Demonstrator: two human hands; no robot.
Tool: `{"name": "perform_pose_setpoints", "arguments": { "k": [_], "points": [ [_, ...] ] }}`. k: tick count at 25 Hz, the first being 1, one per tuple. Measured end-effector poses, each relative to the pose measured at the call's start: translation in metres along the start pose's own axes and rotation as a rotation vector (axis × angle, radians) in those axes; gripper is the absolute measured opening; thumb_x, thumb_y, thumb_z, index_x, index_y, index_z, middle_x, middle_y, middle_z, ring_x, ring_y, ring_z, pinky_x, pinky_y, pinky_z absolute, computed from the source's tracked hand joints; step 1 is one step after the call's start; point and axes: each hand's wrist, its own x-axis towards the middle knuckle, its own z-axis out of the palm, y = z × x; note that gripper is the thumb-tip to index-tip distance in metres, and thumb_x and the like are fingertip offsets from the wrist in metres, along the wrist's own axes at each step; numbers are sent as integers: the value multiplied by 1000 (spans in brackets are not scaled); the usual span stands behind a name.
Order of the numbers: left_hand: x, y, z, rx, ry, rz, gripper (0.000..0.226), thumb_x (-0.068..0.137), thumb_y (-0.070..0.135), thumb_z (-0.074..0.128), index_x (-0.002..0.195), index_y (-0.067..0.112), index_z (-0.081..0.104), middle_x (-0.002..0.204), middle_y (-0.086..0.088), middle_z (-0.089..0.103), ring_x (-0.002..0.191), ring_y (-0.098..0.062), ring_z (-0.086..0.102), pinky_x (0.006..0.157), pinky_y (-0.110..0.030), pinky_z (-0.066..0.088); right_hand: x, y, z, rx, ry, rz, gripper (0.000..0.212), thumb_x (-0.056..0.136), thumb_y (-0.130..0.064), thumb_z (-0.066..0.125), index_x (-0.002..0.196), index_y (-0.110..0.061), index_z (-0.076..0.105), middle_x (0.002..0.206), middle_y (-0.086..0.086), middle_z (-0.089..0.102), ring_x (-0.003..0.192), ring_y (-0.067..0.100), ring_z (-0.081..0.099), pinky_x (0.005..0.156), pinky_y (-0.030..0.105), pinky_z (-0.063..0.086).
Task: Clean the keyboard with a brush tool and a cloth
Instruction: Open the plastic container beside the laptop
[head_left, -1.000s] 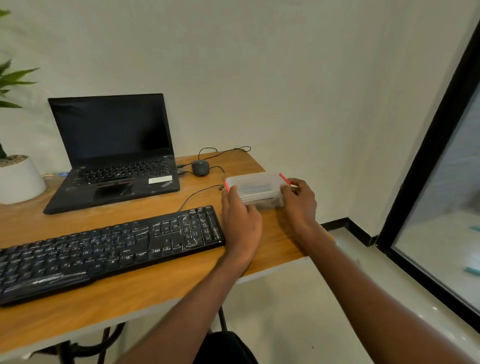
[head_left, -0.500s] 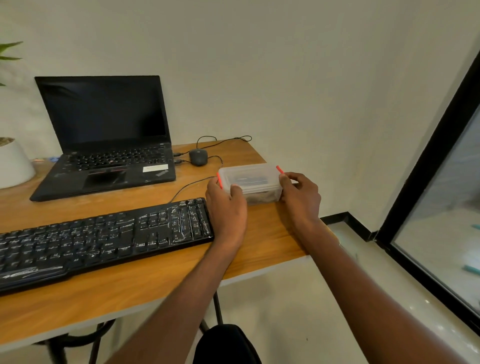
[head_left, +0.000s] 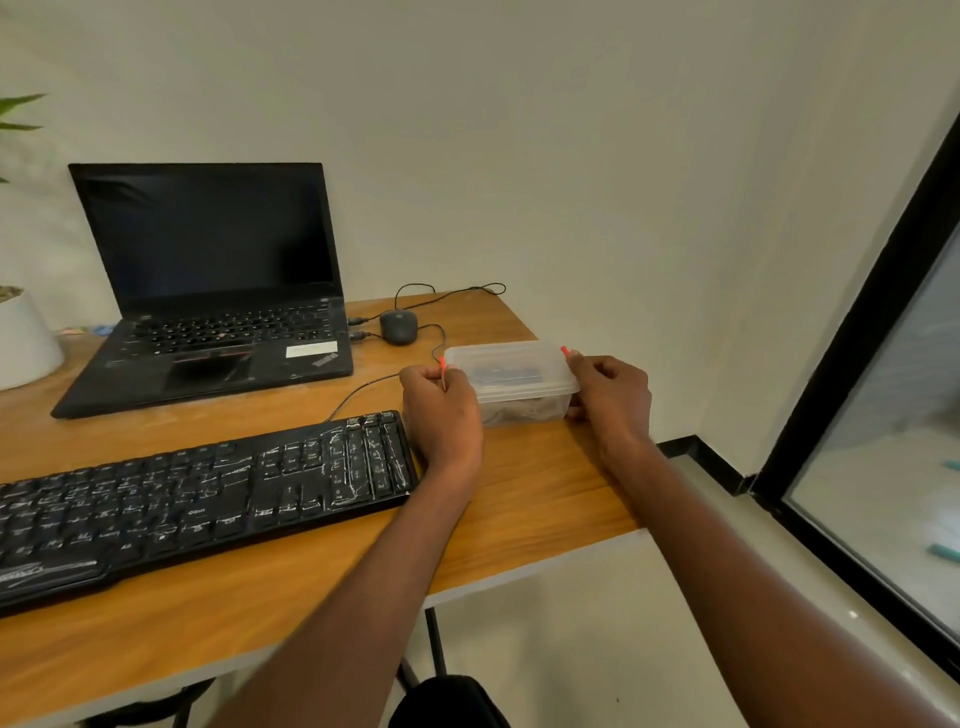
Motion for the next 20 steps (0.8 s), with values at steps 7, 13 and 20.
{"name": "perform_pose_setpoints", "arguments": {
  "k": [7, 13, 20],
  "points": [
    [4, -4, 3, 13, 29, 60, 9, 110, 20, 46, 110, 13, 52, 89, 0, 60, 75, -16, 57, 64, -39, 50, 2, 3, 3, 20, 61, 25, 25, 94, -46, 73, 87, -22, 80, 81, -5, 78, 73, 18, 76, 70, 38, 66],
    [4, -3, 1, 87, 75, 67, 18, 102, -4, 39, 113, 5, 51, 96, -5, 57, 84, -21, 55, 65, -37, 46, 3, 4, 1, -16, 87, 8, 21, 97, -39, 71, 87, -23, 81, 75, -7, 77, 70, 16, 76, 76, 41, 66],
    [-4, -7, -3, 95, -38, 106, 44, 97, 0, 44, 138, 12, 56, 140, -6, 52, 119, -21, 52, 104, -43, 48, 5, 9, 0, -136, 105, -61, 25, 97, -5, 62, 107, -21, 79, 100, -6, 74, 89, 12, 71, 89, 40, 63]
  ]
}}
